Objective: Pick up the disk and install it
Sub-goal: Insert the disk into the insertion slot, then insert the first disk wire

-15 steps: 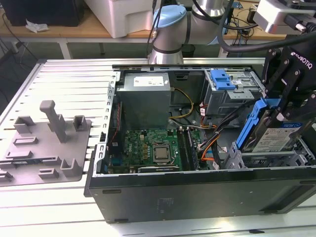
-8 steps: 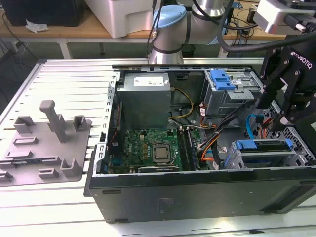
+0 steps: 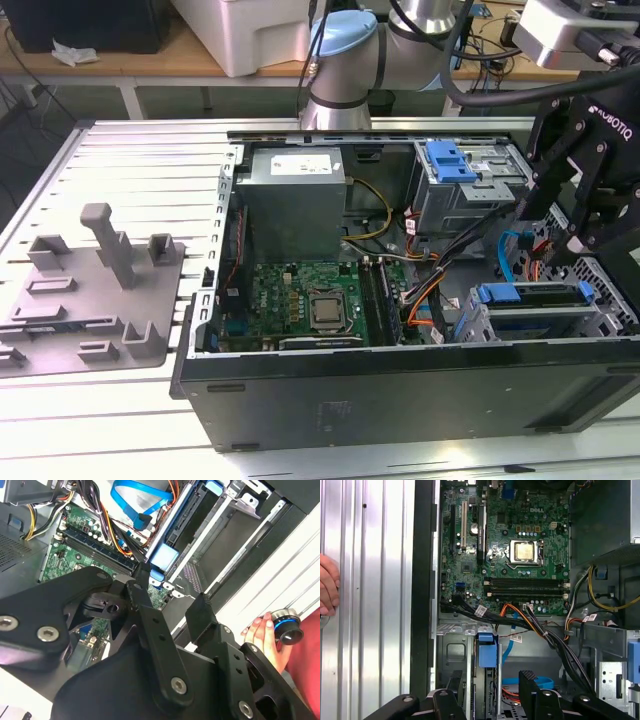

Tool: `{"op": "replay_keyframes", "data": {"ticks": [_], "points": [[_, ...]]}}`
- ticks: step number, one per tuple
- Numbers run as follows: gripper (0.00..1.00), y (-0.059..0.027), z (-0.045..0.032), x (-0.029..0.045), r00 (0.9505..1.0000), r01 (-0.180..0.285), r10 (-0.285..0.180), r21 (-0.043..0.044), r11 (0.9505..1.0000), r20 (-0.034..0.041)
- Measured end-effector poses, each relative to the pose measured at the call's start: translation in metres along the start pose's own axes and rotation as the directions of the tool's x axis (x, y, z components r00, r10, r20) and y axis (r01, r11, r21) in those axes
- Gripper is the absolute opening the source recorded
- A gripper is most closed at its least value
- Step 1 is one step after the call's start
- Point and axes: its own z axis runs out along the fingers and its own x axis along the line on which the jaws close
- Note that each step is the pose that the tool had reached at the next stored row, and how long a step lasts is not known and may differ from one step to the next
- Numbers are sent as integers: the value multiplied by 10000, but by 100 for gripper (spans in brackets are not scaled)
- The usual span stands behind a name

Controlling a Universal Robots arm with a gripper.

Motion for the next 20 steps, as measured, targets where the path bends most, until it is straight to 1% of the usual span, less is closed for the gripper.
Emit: {"op": "replay_keyframes", "data": {"ticks": [12, 13, 14, 15, 16, 17, 18, 20], "points": [[56, 0, 8, -7, 10000, -1, 1, 0, 10000, -7], [56, -18, 13, -95, 9993, -41, 41, -3, 10000, -385], [56, -65, 27, -143, 9977, -80, 79, -2, 10000, -680], [56, -105, 40, -175, 9959, -115, 114, -2, 9999, -895], [56, -147, 49, -202, 9941, -144, 143, -1, 9999, -1072], [56, -213, 66, -245, 9909, -188, 186, 1, 9998, -1336], [56, -245, 73, -266, 9890, -210, 208, 3, 9998, -1468], [56, -275, 80, -290, 9875, -228, 226, 4, 9997, -1563]]}}
